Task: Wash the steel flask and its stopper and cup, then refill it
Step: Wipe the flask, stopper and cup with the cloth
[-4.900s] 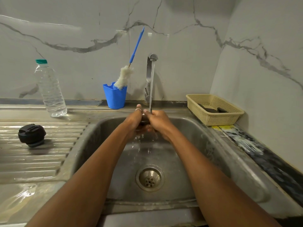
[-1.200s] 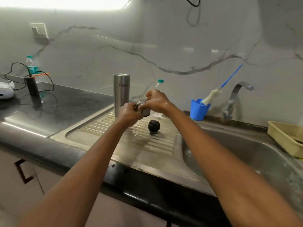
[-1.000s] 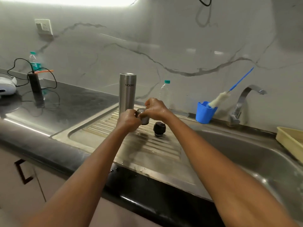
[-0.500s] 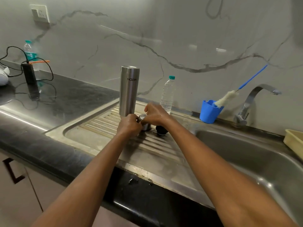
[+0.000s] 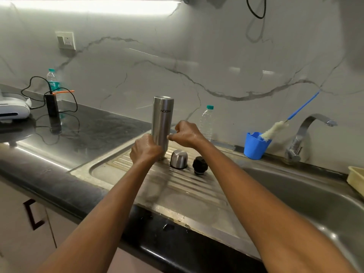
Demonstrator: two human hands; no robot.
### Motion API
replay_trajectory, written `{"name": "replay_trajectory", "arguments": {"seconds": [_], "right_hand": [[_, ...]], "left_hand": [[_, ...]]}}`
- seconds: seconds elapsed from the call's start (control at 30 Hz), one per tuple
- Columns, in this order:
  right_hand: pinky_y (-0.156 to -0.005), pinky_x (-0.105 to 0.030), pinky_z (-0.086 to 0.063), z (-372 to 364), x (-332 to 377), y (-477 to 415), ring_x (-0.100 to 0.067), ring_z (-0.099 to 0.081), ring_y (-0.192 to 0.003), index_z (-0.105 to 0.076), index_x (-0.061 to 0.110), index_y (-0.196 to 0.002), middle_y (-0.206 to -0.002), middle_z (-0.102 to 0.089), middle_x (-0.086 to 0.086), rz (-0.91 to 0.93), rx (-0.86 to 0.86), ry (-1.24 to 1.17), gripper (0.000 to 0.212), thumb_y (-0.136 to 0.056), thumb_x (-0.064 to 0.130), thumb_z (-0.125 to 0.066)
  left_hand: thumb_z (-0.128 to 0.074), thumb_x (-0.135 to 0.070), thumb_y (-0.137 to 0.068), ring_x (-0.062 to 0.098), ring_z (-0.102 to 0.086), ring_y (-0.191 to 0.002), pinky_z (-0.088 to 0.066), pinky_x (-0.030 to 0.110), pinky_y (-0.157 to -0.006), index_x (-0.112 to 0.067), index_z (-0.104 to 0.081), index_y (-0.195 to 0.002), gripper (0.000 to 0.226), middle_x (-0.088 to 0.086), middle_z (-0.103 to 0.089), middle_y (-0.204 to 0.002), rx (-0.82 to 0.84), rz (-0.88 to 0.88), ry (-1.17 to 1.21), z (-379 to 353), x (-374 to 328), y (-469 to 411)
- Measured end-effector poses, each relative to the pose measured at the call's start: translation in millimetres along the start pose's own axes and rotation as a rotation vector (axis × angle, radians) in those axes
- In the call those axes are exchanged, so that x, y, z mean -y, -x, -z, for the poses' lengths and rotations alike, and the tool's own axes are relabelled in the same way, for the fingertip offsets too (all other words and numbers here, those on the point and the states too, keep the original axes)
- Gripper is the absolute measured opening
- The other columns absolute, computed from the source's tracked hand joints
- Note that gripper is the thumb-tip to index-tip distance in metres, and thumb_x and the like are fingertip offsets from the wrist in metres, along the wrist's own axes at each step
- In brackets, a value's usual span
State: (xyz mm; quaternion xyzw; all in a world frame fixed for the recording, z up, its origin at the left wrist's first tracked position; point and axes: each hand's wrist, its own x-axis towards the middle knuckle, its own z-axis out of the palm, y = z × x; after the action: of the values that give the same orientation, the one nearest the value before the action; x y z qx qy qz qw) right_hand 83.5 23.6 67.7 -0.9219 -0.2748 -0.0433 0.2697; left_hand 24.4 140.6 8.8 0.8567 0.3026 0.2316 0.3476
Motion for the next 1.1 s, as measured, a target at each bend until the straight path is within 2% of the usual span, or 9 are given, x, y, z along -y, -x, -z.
{"name": "replay_trajectory", "arguments": {"seconds": [0.07, 0.17, 0.3, 0.43, 0.57, 0.63, 0.73, 0.9, 1.1], "right_hand": [[-0.075, -0.033, -0.051, -2.3, 5.1, -5.1, -0.020, -0.058, -0.086, -0.062, 0.004, -0.112, -0.100, -0.062, -0.008, -0.027, -0.002, -0.081, 0.036, -0.094, 0.035, -0.070], [-0.063, -0.025, -0.043, -11.0, 7.6, -15.0, -0.012, -0.051, -0.075, -0.054, 0.009, -0.111, -0.089, -0.054, -0.002, -0.062, -0.006, -0.184, 0.036, -0.096, 0.040, -0.067], [-0.075, -0.031, -0.048, -28.9, 9.7, -30.1, -0.020, -0.058, -0.087, -0.046, 0.011, -0.110, -0.091, -0.056, -0.002, -0.105, -0.046, -0.307, 0.048, -0.092, 0.046, -0.071], [-0.093, -0.040, -0.056, -44.3, 13.1, -43.7, -0.030, -0.065, -0.108, -0.048, 0.007, -0.126, -0.119, -0.065, -0.012, -0.110, -0.083, -0.351, 0.064, -0.088, 0.051, -0.073], [-0.093, -0.038, -0.056, -38.4, 16.0, -40.5, -0.030, -0.066, -0.109, -0.050, 0.005, -0.130, -0.122, -0.066, -0.013, -0.061, -0.122, -0.334, 0.062, -0.090, 0.047, -0.073], [-0.093, -0.037, -0.055, -25.1, 16.4, -30.2, -0.029, -0.066, -0.110, -0.048, 0.004, -0.131, -0.124, -0.065, -0.013, -0.031, -0.171, -0.341, 0.063, -0.090, 0.045, -0.073], [-0.096, -0.042, -0.056, 9.8, 17.9, -14.8, -0.030, -0.066, -0.111, -0.049, 0.004, -0.131, -0.125, -0.065, -0.012, -0.016, -0.252, -0.359, 0.066, -0.087, 0.047, -0.076], [-0.096, -0.041, -0.057, 78.8, 16.1, 22.1, -0.028, -0.067, -0.109, -0.052, 0.006, -0.130, -0.124, -0.067, -0.011, 0.007, -0.334, -0.346, 0.062, -0.088, 0.043, -0.077], [-0.092, -0.041, -0.055, 169.2, -46.3, 102.7, -0.026, -0.065, -0.105, -0.054, 0.010, -0.121, -0.116, -0.066, -0.007, -0.051, -0.451, -0.222, 0.065, -0.079, 0.052, -0.081]], "left_hand": [[-0.077, -0.019, -0.085, 0.033, -0.061, -0.113, -0.043, 0.036, -0.079, -0.014, -0.056, -0.129, 0.050, 0.012, -0.064, -0.121, -0.004, -0.031, 0.050, 0.9, -3.0, -4.6], [-0.076, -0.011, -0.083, 0.030, -0.057, -0.115, -0.045, 0.036, -0.085, -0.009, -0.048, -0.135, 0.060, 0.013, -0.058, -0.127, 0.016, -0.082, 0.116, -2.6, -7.3, -15.6], [-0.079, -0.019, -0.084, 0.033, -0.055, -0.120, -0.049, 0.041, -0.095, -0.007, -0.044, -0.137, 0.065, 0.015, -0.052, -0.130, 0.023, -0.105, 0.176, -11.8, -8.4, -31.4], [-0.072, -0.021, -0.090, 0.033, -0.062, -0.109, -0.051, 0.040, -0.084, -0.008, -0.046, -0.129, 0.049, 0.015, -0.062, -0.117, -0.003, -0.136, 0.205, -21.0, -5.7, -42.1], [-0.065, -0.018, -0.095, 0.035, -0.064, -0.105, -0.055, 0.046, -0.087, -0.008, -0.050, -0.125, 0.036, 0.016, -0.065, -0.114, -0.062, -0.169, 0.217, -18.1, -8.3, -39.9], [-0.064, -0.021, -0.095, 0.035, -0.066, -0.104, -0.057, 0.050, -0.089, -0.009, -0.052, -0.123, 0.033, 0.016, -0.066, -0.113, -0.083, -0.214, 0.246, -11.4, -18.7, -32.1], [-0.065, -0.024, -0.094, 0.035, -0.066, -0.102, -0.057, 0.051, -0.089, -0.011, -0.055, -0.122, 0.033, 0.014, -0.067, -0.112, -0.111, -0.289, 0.254, 4.1, -49.9, -15.7], [-0.067, -0.027, -0.095, 0.033, -0.065, -0.107, -0.052, 0.041, -0.087, -0.011, -0.053, -0.130, 0.041, 0.012, -0.067, -0.117, -0.111, -0.381, 0.273, 21.7, -106.7, 21.6], [-0.067, -0.024, -0.091, 0.030, -0.061, -0.100, -0.046, 0.037, -0.079, -0.011, -0.052, -0.129, 0.043, 0.011, -0.066, -0.115, 0.026, -0.466, 0.361, -1.9, -185.1, 113.1]]}}
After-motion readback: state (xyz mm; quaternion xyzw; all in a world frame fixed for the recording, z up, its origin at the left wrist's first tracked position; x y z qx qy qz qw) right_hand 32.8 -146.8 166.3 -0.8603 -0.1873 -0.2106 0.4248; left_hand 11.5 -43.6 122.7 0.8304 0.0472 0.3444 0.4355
